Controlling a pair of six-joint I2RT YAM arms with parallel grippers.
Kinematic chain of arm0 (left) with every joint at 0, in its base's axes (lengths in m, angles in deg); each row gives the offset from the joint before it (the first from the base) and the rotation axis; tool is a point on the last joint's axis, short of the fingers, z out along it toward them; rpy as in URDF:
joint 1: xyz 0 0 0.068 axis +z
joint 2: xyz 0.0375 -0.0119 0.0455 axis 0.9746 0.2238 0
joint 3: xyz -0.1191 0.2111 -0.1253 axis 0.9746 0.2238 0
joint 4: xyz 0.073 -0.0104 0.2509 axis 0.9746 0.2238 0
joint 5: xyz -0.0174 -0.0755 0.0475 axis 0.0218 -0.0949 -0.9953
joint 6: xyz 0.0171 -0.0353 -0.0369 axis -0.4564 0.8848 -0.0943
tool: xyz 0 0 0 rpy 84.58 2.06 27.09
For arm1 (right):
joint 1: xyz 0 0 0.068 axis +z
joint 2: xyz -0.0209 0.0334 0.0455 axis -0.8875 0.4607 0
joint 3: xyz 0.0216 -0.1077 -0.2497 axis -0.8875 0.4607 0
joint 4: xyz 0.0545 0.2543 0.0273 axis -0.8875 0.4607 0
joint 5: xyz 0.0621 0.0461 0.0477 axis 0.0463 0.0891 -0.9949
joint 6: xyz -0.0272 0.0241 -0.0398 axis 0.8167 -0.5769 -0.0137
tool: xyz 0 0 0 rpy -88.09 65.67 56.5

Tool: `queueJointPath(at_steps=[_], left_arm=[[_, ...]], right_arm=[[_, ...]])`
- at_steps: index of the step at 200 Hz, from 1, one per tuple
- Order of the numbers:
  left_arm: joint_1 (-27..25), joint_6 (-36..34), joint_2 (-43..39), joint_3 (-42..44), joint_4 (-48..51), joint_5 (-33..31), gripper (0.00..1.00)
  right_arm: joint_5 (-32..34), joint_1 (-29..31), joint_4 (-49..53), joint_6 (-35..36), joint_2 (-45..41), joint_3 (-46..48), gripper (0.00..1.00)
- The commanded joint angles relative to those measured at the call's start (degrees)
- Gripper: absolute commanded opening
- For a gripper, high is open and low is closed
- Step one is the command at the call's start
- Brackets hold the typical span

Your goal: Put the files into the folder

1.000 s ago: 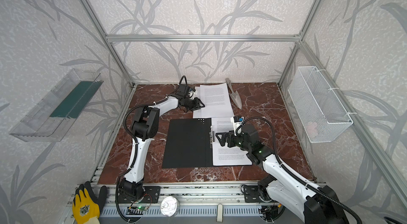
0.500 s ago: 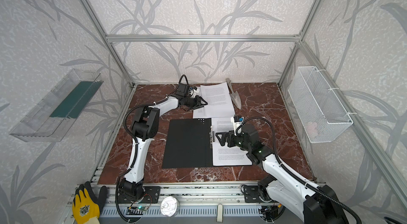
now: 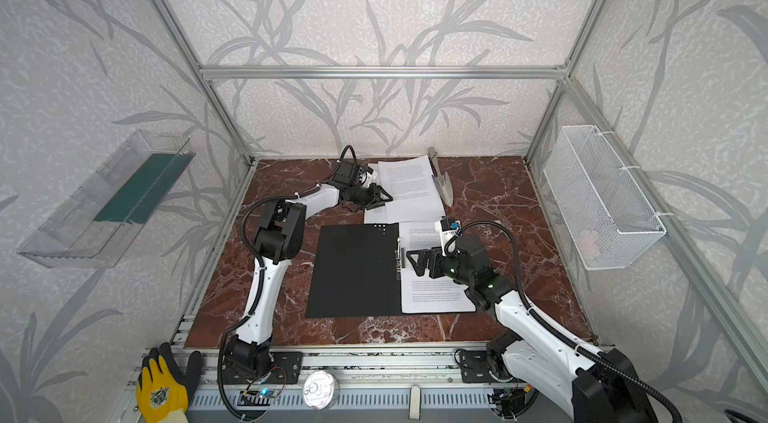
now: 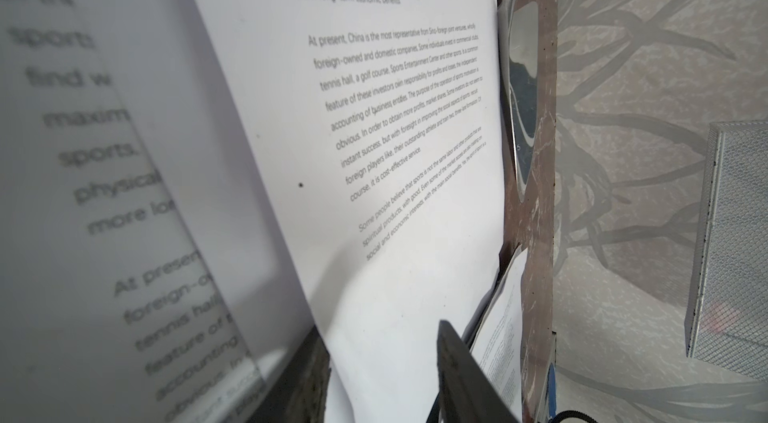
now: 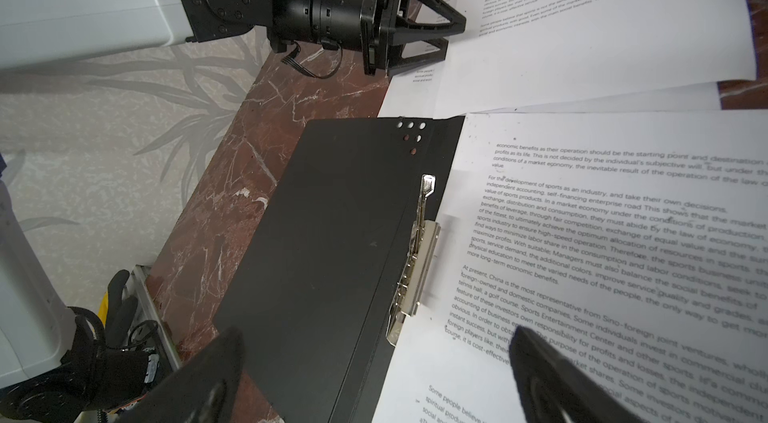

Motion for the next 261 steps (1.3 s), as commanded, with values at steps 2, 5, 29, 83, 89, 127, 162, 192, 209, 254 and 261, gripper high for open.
queueJointPath(at_steps=[2,5,29,83,89,127,162,192,209,254,261], left_arm=[[0.15,1.25,1.24,-1.55,-1.68,-0.13,0.42],[0.15,1.64,1.3,-1.42,-2.29,0.01,0.41],[0.15,4.93,1.62,-0.01,-8.38,2.53,0.4],[-0.26,5.37,2.2,-0.23,-9.65,1.24,0.4],[-0.21,5.51,2.31,-0.22,-9.54,1.02,0.4],[-0.29,7.32,3.25,-0.41,-11.04,0.47,0.37],[-0.29,8.14,3.32,-0.69,-11.75,0.2,0.3],[-0.3,8.65,2.25,-0.11,-12.97,0.75,0.2],[-0.29,9.23,1.43,-0.1,-13.45,1.46,0.08],[-0.2,11.74,-2.28,0.18,-14.92,3.52,0.0],[-0.26,11.75,-3.66,0.81,-15.12,3.53,0.0]], right_arm=[[-0.47,-0.38,-1.39,0.08,0.24,0.37,0.99],[-0.51,-0.37,-1.41,0.08,0.24,0.37,0.99],[-0.56,-0.37,-1.42,0.17,-0.11,0.36,0.99],[-1.07,-0.37,-1.54,0.16,-0.03,0.35,0.99],[-1.01,-0.38,-1.43,0.16,-0.11,0.32,0.99],[-0.65,-0.41,-1.09,0.25,-0.2,0.28,0.99],[0.46,-0.56,-0.14,0.51,-0.38,0.1,0.99],[0.53,-0.64,-0.15,0.64,-0.36,0.1,0.99],[0.63,-0.68,-0.07,0.72,-0.29,0.1,0.99],[2.17,-0.75,1.1,1.62,-0.9,0.03,0.99],[2.51,-0.72,1.24,1.73,-1.12,0.01,0.99]])
